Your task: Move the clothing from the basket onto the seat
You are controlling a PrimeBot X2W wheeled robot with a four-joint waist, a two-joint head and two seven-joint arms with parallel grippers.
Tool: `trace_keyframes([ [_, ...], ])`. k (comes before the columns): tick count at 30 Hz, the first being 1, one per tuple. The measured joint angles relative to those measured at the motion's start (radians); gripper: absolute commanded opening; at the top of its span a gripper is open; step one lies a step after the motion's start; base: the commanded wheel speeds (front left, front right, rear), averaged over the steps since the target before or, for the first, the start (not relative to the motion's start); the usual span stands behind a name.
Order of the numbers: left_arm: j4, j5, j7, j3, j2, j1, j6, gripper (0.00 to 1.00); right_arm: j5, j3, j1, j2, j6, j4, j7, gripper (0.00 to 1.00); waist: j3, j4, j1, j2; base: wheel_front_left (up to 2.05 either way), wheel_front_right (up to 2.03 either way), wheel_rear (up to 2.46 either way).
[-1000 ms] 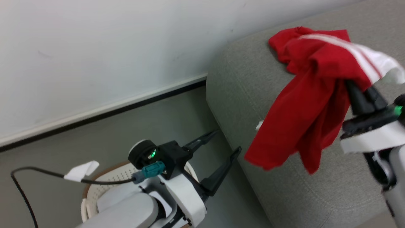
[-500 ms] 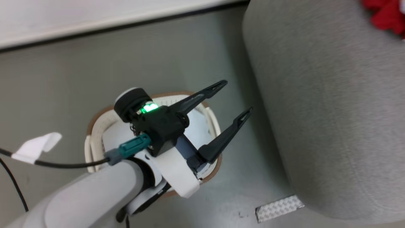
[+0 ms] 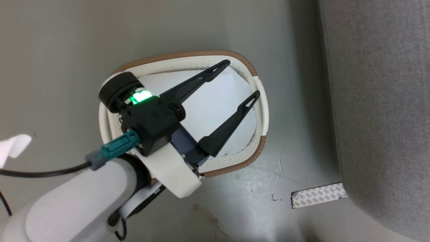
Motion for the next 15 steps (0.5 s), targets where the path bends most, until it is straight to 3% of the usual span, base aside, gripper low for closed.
trace_keyframes([
  [4, 0.004, -0.003, 0.0, 0.007, 0.014, 0.013, 0.02, 1.0, -0.069, -0.049, 0.022, 0.047, 0.0, 0.079, -0.05, 0.0, 0.008, 0.012, -0.0001, -0.0001, 0.0, 0.0, 0.0],
  [5, 0.007, -0.007, -0.001, 0.013, 0.017, 0.02, 0.026, 1.0, -0.081, -0.056, 0.022, 0.052, 0.0, 0.093, -0.065, 0.31, 0.004, 0.011, -0.0001, -0.0001, 0.0, 0.0, 0.0],
  [6, 0.007, -0.012, -0.006, 0.016, 0.02, 0.027, 0.03, 1.0, -0.098, -0.058, 0.022, 0.055, 0.0, 0.105, -0.075, 0.76, -0.001, 0.009, -0.0002, -0.0001, 0.0, 0.0, 0.0],
  [7, 0.008, -0.017, -0.008, 0.016, 0.024, 0.034, 0.032, 1.0, -0.106, -0.055, 0.022, 0.058, 0.0, 0.116, -0.087, 1.0, -0.006, 0.006, -0.0002, -0.0001, 0.0, 0.0, 0.0],
  [15, 0.064, -0.062, -0.061, 0.047, 0.043, 0.117, 0.071, 1.0, -0.129, 0.049, 0.12, 0.078, 0.0, 0.136, -0.205, 1.0, -0.095, -0.02, -0.0002, 0.0, 0.0, 0.0, 0.0],
])
